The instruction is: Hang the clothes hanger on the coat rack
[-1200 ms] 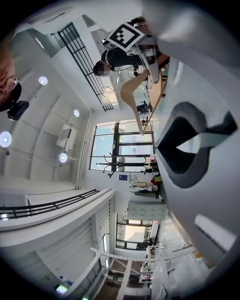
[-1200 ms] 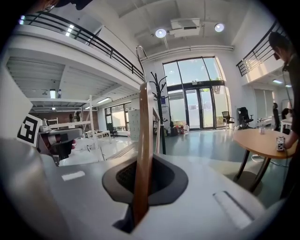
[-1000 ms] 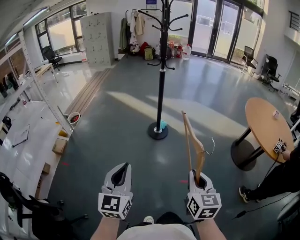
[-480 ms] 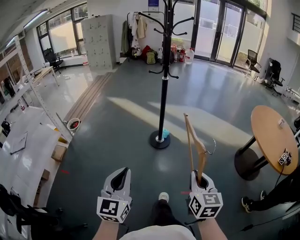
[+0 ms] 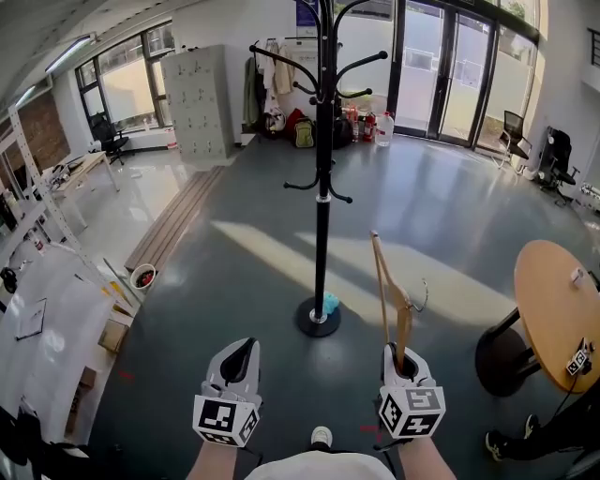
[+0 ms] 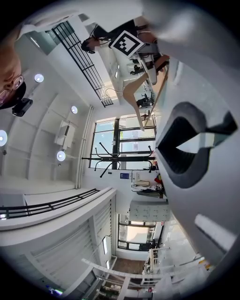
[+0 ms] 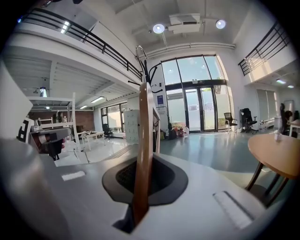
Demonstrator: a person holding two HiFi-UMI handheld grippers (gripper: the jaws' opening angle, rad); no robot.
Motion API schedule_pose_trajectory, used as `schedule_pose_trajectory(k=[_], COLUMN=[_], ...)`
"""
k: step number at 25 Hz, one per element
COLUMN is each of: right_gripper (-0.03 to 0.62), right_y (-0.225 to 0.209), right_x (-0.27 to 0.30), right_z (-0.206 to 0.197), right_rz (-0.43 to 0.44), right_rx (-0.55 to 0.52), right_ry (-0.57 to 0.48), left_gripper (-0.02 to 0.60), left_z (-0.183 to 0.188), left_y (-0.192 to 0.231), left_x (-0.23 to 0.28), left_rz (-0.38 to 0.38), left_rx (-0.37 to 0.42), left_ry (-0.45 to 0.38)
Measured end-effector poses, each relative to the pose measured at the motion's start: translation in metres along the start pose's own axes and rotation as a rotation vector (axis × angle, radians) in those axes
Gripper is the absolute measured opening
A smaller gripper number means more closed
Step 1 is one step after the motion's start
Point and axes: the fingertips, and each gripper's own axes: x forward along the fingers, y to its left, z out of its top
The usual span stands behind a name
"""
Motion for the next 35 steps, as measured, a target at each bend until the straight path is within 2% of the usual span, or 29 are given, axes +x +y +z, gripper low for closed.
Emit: schedule_pose_trajectory(k=[7,13,23,28,35], right_gripper=[0.028,0.028,0.028,0.028,0.028], right_y=[-0.038,-0.053,-0.064,-0.058,-0.067], right_x=[0.073,0.132,0.232,0.281,0.329], right_z=[0.030,0.035,0.101,0.136,0.196], right_rz=[0.014,0.001,-0.041,-0.063,-0.076], right_rx=[-0.012,-0.006,-0.022,-0.052,-0.116], right_ry=[0.010,0.027,0.006,-0.016,-0.049], left_gripper=[0.000,0.000,0.000,0.000,0.000], left_z=[-0.001,-0.013,0.006,0.003,-0.009], left_y=[0.014,0.037,0.094,0.131,0.144], left_x=[0.080,0.137,0.245,0.281,0.314], left_rz=[0.007,-0.015,-0.075,-0.096,-0.117], left_rx=[0.004,0.014,0.030,0.020,0.006], left_ry=[0.012,0.012,-0.019,-0.015,0.004])
